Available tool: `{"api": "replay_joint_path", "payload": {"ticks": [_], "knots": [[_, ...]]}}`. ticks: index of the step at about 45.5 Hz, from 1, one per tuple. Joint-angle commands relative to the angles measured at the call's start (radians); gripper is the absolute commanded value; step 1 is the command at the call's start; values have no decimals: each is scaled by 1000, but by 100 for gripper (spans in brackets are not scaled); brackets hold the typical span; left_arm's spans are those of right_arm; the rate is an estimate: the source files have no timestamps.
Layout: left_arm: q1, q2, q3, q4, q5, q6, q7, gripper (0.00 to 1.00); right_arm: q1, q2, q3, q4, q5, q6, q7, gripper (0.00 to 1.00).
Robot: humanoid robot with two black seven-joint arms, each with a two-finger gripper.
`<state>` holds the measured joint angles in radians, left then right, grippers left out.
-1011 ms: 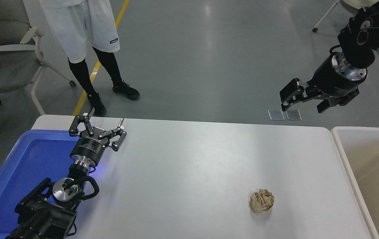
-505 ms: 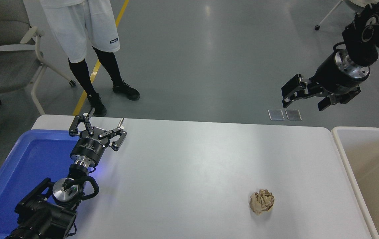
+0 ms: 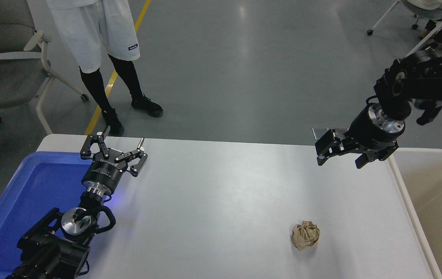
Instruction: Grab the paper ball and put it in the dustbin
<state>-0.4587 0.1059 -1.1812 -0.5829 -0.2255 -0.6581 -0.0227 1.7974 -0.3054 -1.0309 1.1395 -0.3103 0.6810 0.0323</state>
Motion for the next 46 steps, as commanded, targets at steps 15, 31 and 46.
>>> {"api": "replay_joint_path", "payload": {"ticks": [15,31,46], "knots": [[0,0,0,0,0,0,0,99,-270,150,28,11,-102,-302,0,100],[0,0,0,0,0,0,0,99,-323,143,23,13,-79,-307,-3,100],[0,0,0,0,0,0,0,99,-372,131,0,13,36,-368,-3,100]]}}
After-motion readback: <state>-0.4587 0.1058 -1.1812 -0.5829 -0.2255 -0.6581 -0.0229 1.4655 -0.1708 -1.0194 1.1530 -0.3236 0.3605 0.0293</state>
